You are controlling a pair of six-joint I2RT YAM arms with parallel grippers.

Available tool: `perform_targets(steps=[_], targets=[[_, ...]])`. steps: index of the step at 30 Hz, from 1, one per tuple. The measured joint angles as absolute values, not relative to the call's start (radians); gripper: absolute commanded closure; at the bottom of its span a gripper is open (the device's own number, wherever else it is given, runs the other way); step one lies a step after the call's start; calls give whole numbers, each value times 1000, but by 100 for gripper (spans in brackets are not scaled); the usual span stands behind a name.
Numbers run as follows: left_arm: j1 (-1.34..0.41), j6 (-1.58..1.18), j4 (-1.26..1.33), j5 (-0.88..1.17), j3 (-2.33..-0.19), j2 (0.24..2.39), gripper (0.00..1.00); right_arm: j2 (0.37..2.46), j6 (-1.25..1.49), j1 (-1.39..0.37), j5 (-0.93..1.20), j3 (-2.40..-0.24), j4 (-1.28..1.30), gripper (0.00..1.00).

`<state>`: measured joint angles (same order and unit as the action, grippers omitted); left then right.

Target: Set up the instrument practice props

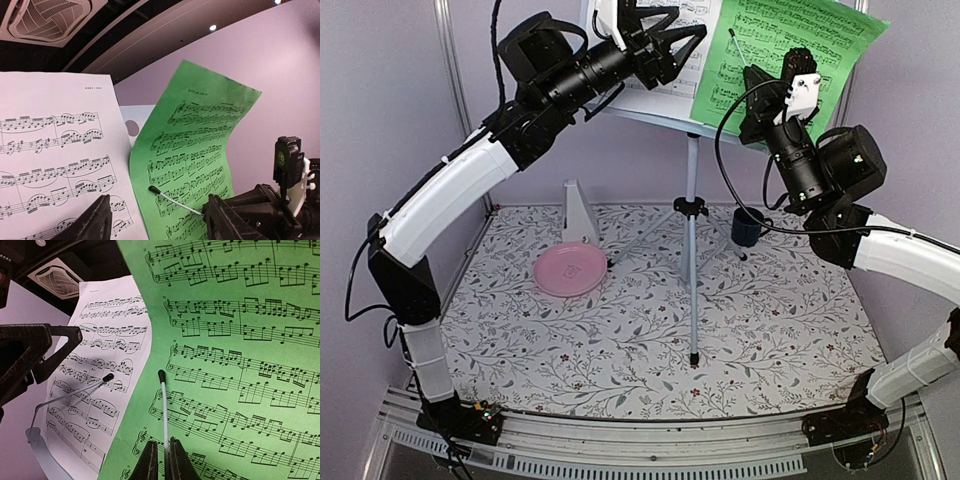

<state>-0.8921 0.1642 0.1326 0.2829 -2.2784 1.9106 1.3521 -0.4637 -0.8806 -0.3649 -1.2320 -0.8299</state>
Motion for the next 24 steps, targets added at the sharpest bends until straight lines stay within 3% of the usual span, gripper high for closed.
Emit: perform_targets(steps=[4,7,11,18,24], targets=[[-892,164,147,275,-2240,1888,33,1352,-462,-881,-368,-1208,-834,87],[-892,163,152,269,-2213,1879,33,1351,-463,-881,-375,-1203,-836,75],[-892,163,152,255,-2180,1870,32,1351,-462,-881,-381,-1197,-831,71],[-892,160,145,248,-2127,1847,31,1349,-463,-882,-382,-1196,-822,74],[-892,156,145,230,-2059,1805,37,1349,-472,-881,-389,-1196,-820,76]])
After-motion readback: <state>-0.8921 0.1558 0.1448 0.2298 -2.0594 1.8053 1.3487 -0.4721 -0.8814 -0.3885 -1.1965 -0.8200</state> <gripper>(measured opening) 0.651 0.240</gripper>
